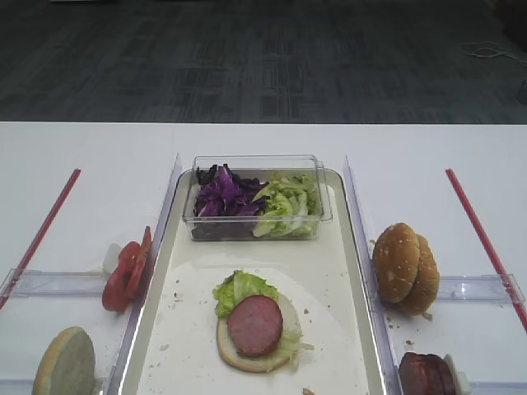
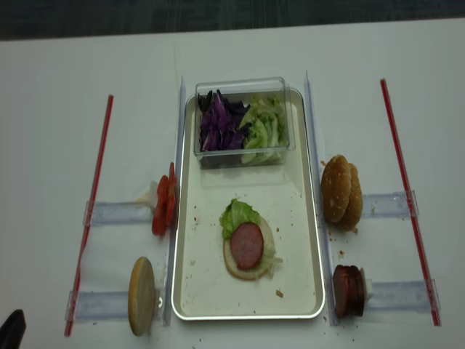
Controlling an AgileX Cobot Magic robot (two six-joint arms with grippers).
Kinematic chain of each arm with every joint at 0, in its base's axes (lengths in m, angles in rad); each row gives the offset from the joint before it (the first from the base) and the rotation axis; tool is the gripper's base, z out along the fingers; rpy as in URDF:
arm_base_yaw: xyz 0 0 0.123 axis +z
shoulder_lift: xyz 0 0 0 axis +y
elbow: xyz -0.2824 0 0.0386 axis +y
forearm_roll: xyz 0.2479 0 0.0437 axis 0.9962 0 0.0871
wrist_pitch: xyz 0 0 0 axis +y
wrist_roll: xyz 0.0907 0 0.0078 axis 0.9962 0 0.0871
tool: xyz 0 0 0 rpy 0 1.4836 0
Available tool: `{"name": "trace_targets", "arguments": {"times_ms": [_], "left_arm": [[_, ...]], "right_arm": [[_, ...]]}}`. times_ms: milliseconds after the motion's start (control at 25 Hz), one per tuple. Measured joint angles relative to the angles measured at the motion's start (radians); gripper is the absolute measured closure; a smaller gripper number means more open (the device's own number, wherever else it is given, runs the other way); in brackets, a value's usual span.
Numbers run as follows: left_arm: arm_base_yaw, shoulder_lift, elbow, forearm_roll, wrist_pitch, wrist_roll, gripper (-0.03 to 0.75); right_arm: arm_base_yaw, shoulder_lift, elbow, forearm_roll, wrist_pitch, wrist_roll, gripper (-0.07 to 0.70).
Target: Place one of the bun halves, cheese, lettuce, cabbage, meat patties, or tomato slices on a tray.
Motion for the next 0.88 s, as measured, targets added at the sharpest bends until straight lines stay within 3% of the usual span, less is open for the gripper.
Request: {"name": "trace_targets", "arguments": {"times_ms": [360, 600, 880], "left_arm": [[0.0, 0.0, 0.0, 0.0, 0.0, 0.0, 0.294], [0.0, 0.0, 0.0, 0.0, 0.0, 0.0, 0.294], [0.0, 0.0, 0.0, 0.0, 0.0, 0.0, 0.294]], "right_arm": [[0.0, 0.0, 0.001, 0.013, 0.011, -0.006, 0.176], [0.0, 0.0, -0.032, 0.027, 0.089, -0.006, 0.176], [0.0, 0.0, -0.031, 0.02, 0.226, -0.004, 0.176]]}}
